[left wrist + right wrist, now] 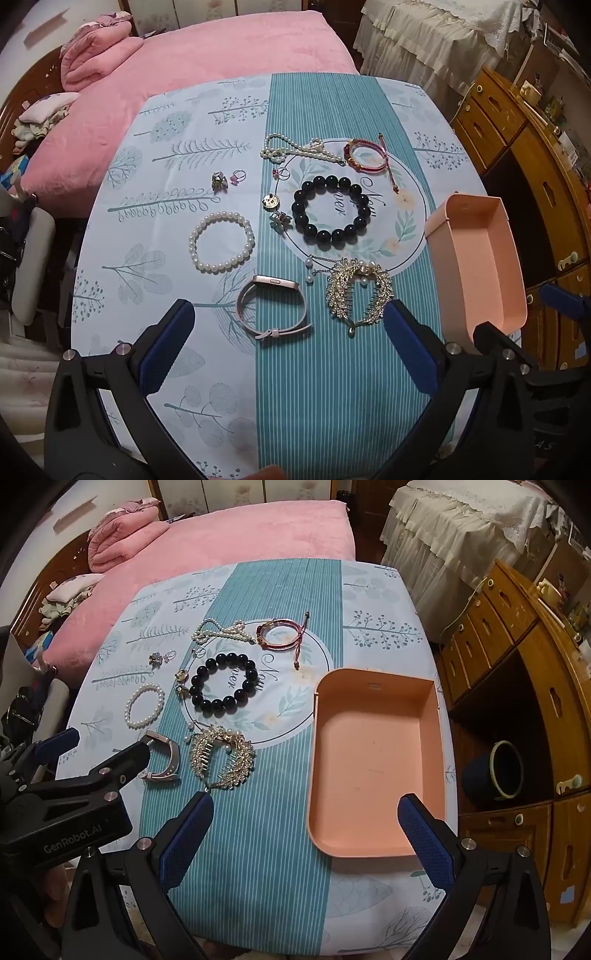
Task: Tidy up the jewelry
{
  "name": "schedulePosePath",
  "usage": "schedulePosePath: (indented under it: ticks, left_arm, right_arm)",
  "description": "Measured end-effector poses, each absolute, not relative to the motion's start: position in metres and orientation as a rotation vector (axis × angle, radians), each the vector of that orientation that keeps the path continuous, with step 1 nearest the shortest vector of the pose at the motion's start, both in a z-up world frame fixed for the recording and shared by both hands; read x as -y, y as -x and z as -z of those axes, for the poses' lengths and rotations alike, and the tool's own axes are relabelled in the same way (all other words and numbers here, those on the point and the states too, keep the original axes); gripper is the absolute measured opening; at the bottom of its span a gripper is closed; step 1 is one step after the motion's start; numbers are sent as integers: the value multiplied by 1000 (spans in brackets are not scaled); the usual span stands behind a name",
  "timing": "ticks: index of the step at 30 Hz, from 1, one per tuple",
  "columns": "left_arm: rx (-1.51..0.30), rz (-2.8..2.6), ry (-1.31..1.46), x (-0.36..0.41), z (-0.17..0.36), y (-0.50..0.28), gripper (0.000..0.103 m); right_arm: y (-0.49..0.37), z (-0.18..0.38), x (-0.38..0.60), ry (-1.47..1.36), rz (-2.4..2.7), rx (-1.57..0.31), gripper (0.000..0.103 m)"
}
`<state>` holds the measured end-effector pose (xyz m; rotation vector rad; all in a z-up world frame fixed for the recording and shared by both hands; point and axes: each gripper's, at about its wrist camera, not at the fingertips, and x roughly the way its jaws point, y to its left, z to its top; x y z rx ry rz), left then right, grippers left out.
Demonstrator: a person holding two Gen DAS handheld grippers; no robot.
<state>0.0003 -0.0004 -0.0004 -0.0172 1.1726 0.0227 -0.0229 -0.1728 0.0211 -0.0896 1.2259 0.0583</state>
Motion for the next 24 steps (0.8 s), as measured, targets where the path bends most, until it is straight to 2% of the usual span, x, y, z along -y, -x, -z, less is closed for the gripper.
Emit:
schedulePosePath:
  ticks: [24]
  left_arm:
    - [-1179, -36, 35, -4, 8, 8, 101]
  right_arm:
    - [28, -21, 171, 77, -75, -1228, 101]
